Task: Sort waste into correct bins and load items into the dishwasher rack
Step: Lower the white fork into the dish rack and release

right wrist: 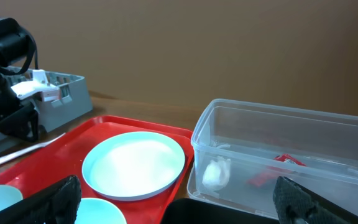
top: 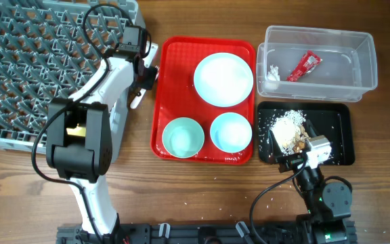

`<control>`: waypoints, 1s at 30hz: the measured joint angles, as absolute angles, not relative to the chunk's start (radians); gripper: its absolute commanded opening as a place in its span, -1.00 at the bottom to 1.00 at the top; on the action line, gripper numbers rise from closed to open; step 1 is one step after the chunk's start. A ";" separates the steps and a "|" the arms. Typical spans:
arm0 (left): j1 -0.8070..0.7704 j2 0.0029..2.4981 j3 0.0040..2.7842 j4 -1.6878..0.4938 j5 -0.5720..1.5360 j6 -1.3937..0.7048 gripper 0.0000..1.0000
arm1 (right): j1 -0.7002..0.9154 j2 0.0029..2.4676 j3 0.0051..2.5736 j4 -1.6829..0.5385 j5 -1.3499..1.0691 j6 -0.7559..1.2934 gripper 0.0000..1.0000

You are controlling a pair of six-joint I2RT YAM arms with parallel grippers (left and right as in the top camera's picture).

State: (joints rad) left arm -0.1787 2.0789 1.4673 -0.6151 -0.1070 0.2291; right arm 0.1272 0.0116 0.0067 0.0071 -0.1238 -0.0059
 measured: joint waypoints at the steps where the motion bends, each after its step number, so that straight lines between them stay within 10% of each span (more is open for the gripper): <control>1: -0.181 2.076 1.467 -0.632 -0.121 0.207 -0.08 | 0.127 0.012 0.007 0.007 -0.123 -0.006 0.99; 19: -0.187 2.099 1.434 -0.603 -0.049 0.365 -0.03 | 0.127 0.012 0.007 0.007 -0.124 -0.006 0.99; 30: -0.181 2.106 1.435 -0.635 0.078 0.356 -0.74 | 0.127 0.012 0.007 0.007 -0.123 -0.006 0.99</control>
State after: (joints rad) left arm -0.1810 2.1059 1.4353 -0.6350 0.0776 0.3561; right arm 0.1272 0.0116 0.0067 0.0074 -0.1234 -0.0059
